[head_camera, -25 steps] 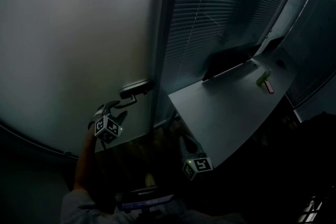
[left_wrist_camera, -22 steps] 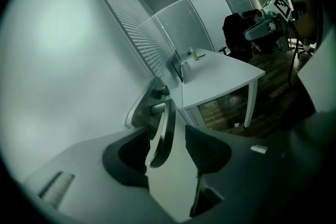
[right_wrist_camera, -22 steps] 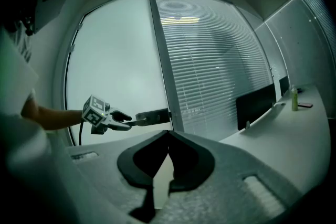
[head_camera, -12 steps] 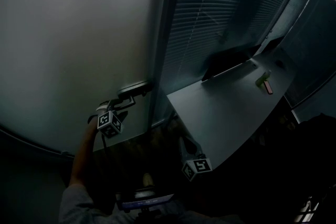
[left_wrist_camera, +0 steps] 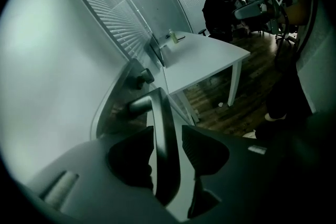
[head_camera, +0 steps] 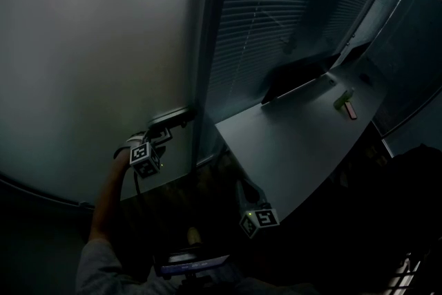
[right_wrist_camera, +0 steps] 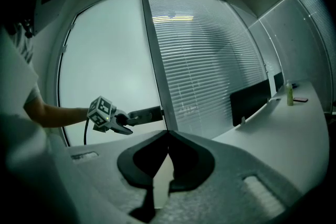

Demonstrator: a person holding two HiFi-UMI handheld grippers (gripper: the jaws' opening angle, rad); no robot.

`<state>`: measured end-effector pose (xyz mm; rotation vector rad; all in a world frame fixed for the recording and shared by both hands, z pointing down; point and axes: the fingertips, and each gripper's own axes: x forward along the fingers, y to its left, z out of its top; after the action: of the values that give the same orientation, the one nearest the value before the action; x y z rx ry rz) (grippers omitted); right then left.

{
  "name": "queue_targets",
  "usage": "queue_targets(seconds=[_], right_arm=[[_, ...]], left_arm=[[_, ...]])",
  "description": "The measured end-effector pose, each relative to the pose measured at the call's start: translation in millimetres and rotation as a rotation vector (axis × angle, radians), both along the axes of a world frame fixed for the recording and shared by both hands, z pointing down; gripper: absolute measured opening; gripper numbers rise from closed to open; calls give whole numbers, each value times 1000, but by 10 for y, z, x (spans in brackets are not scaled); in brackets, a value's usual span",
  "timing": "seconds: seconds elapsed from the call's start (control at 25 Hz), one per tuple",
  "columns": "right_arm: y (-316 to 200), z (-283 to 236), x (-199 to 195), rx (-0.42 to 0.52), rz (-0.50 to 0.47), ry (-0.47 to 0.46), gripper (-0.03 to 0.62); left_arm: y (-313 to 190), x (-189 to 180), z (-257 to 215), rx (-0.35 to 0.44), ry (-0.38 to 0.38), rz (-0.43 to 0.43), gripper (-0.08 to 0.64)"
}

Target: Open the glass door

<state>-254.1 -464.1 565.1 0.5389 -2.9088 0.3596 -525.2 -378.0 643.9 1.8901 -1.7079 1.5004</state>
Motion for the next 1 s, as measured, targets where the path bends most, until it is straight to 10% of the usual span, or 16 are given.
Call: queue_targets(seconds=[1.0], right_arm=[[-66,44,38,-25,31,26,3]], left_arm=[[-97,-32,-12,-36,3,39,0]])
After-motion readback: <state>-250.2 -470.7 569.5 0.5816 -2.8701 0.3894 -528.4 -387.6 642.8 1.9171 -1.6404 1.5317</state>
